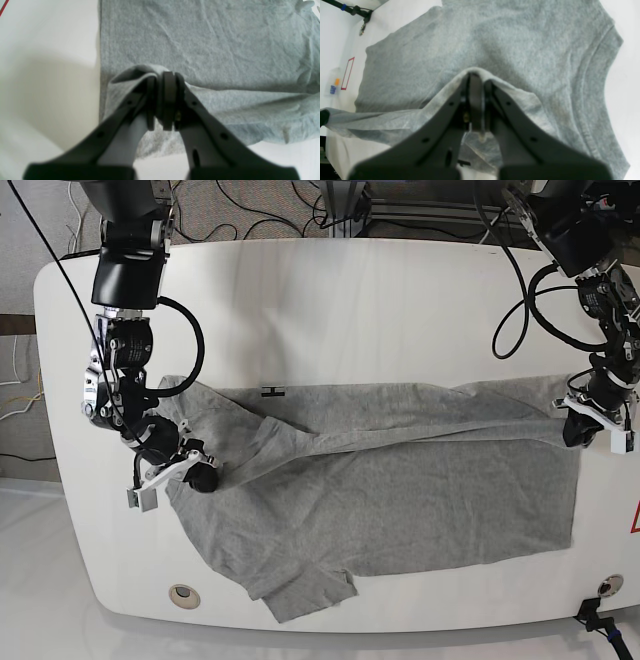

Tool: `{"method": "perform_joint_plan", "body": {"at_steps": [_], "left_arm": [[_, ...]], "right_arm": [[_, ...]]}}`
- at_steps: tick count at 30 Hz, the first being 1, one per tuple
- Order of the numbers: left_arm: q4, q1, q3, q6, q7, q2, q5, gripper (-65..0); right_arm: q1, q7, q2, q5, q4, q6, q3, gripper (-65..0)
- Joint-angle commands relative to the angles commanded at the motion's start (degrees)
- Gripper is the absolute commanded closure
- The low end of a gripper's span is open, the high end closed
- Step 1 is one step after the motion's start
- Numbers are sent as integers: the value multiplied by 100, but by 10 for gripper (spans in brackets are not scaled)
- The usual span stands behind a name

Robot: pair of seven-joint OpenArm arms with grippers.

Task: Fold the T-shirt properly
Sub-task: 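Lay the held edge back over the shirt body with both grippers, then open both grippers and raise them off the folded edge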

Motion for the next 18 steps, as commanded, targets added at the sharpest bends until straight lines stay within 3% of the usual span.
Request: {"method": "perform_joint_plan", "body": {"at_steps": [1,5,8,13,18], "left_arm": [[0,0,-9,9,-9,0,44,-56],[0,0,-9,9,-273,0,686,-416],[9,0,18,9,-413,0,1169,-586],[325,308,18,-26,-1011,0,1749,-604],[1029,1090,26,-26,-1785,0,1785,-604]], "right_arm": [[0,18,9,-18,0,0,9,-123],[0,97,-9,-580,18,0,9,-382],[0,97,18,-835,44,0,18,-469],[-387,97,343,-870,677,0,123,-470],[-1090,105,747,-870,1495,9,132,-470]]}}
